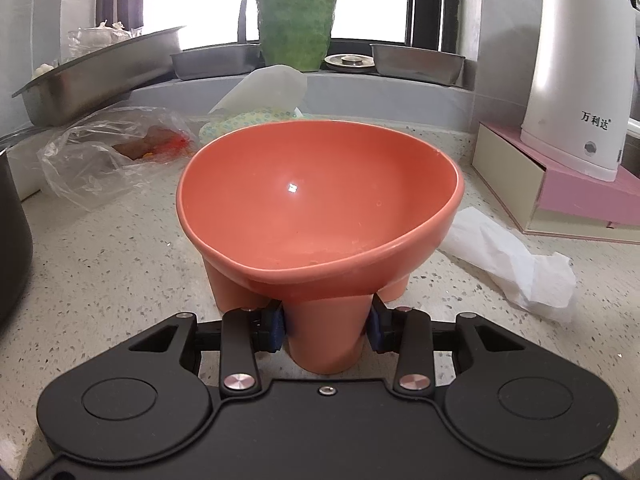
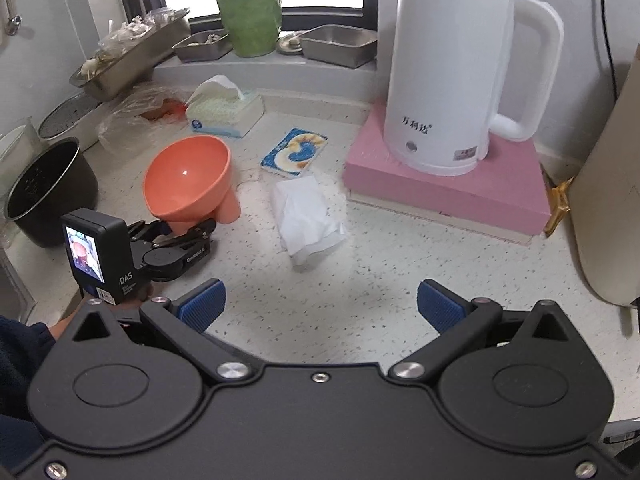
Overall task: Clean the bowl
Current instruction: 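Hold the bowl with the left tool while moving the right tool toward the sponge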
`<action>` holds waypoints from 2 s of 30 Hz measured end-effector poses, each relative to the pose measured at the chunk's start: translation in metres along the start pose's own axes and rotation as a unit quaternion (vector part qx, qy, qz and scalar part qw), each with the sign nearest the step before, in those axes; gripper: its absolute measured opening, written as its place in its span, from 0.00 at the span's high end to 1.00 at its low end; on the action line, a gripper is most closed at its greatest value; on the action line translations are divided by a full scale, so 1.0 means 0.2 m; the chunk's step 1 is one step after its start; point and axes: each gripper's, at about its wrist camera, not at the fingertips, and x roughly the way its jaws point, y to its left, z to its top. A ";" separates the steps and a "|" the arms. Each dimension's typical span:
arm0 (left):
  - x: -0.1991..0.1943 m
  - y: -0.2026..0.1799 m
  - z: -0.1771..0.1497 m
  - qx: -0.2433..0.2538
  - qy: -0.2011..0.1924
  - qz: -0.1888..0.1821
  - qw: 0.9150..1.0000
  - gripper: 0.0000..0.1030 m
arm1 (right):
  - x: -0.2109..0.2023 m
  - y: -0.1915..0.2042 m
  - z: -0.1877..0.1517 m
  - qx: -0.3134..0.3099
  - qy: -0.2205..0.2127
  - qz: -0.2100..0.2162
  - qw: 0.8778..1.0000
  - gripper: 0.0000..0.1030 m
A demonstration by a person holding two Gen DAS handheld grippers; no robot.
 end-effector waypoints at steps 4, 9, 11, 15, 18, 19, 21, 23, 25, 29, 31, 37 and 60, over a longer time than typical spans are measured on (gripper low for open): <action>-0.01 0.01 -0.01 0.004 0.002 -0.007 1.000 0.63 | 0.02 0.01 0.01 -0.011 0.006 0.001 1.000 0.00; -0.03 0.01 -0.02 0.009 0.004 -0.015 1.000 0.63 | 0.02 0.03 0.01 -0.025 -0.001 0.010 1.000 0.00; -0.04 0.02 -0.02 0.010 0.004 -0.018 1.000 0.63 | 0.03 0.05 0.02 -0.042 -0.009 0.013 0.999 0.00; -0.06 0.02 -0.04 0.011 0.004 -0.020 1.000 0.63 | 0.07 0.08 0.03 -0.069 -0.011 0.017 0.997 0.00; -0.07 0.02 -0.04 0.012 0.005 -0.021 1.000 0.63 | 0.09 0.09 0.04 -0.077 -0.011 0.020 0.997 0.00; -0.07 0.03 -0.04 0.012 0.006 -0.022 1.000 0.63 | 0.10 0.09 0.05 -0.079 -0.011 0.022 0.997 0.00; -0.08 0.03 -0.04 0.013 0.006 -0.023 1.000 0.63 | 0.12 0.09 0.06 -0.084 -0.011 0.024 0.996 0.00; -0.09 0.03 -0.05 0.013 0.007 -0.024 1.000 0.63 | 0.15 0.09 0.08 -0.089 -0.010 0.027 0.996 0.00; -0.10 0.03 -0.05 0.013 0.008 -0.024 1.000 0.63 | 0.17 0.10 0.09 -0.094 -0.010 0.029 0.995 0.00; -0.12 0.04 -0.07 0.013 0.009 -0.025 1.000 0.63 | 0.22 0.10 0.13 -0.103 -0.010 0.035 0.994 0.00; -0.13 0.04 -0.08 0.013 0.010 -0.027 1.000 0.63 | 0.26 0.10 0.15 -0.107 -0.008 0.037 0.994 0.00; -0.17 0.06 -0.10 0.013 0.013 -0.034 0.999 0.63 | 0.36 0.11 0.21 -0.114 0.000 0.045 0.992 0.00; -0.20 0.06 -0.12 0.021 0.016 -0.042 0.999 0.63 | 0.91 0.20 0.64 -0.109 0.037 0.057 0.992 0.00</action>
